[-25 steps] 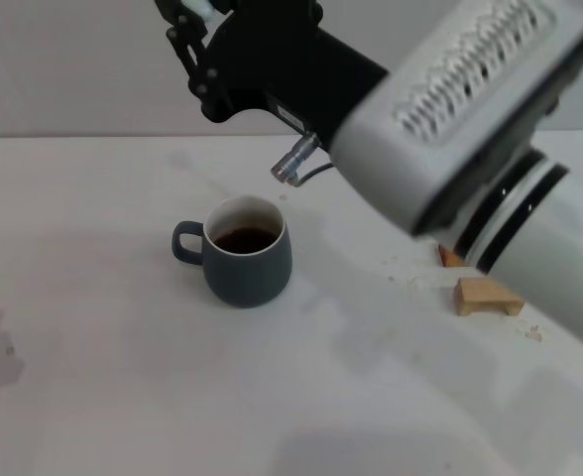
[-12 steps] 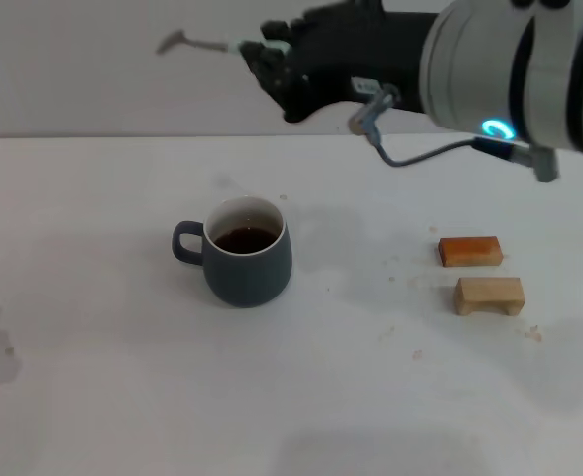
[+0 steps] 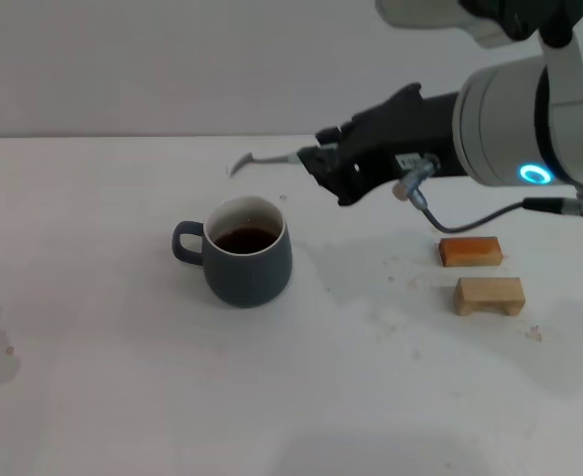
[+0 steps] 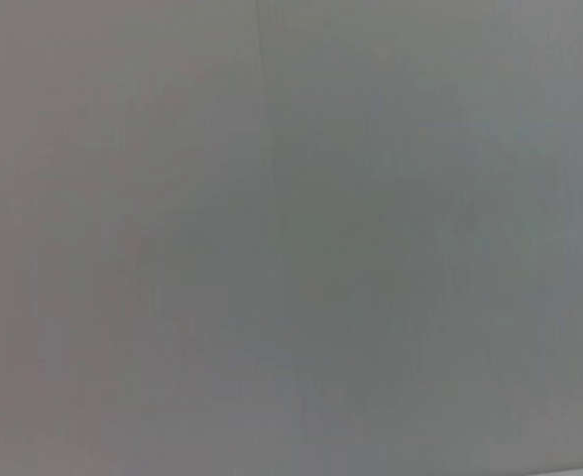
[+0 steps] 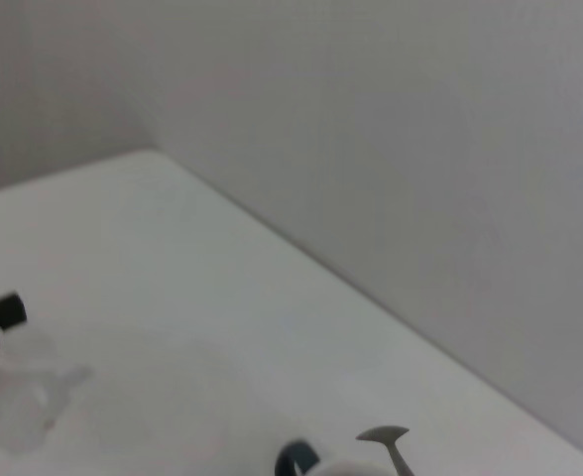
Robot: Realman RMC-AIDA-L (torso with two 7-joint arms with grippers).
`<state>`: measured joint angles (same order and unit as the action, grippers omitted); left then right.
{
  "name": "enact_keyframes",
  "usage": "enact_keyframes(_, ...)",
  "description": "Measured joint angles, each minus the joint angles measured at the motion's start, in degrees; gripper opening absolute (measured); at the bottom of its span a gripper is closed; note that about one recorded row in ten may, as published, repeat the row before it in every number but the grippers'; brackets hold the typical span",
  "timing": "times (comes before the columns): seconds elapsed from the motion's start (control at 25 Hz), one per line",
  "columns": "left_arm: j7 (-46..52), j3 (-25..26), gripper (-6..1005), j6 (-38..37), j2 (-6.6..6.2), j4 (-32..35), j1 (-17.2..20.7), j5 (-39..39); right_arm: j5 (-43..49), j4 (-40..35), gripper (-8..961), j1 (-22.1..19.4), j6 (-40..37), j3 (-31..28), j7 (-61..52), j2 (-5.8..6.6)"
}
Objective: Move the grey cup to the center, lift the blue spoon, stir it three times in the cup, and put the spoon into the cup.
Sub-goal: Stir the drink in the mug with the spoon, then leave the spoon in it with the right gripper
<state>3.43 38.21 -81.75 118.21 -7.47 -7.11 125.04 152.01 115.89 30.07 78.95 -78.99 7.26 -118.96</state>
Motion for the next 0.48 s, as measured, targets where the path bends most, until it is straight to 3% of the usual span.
enact_keyframes(0.48, 0.00, 0.02, -2, 0.12, 0.00, 0.00, -0.01, -0.11, 2.13, -2.11, 161, -2.31, 0.35, 0.82, -0.17, -0.13)
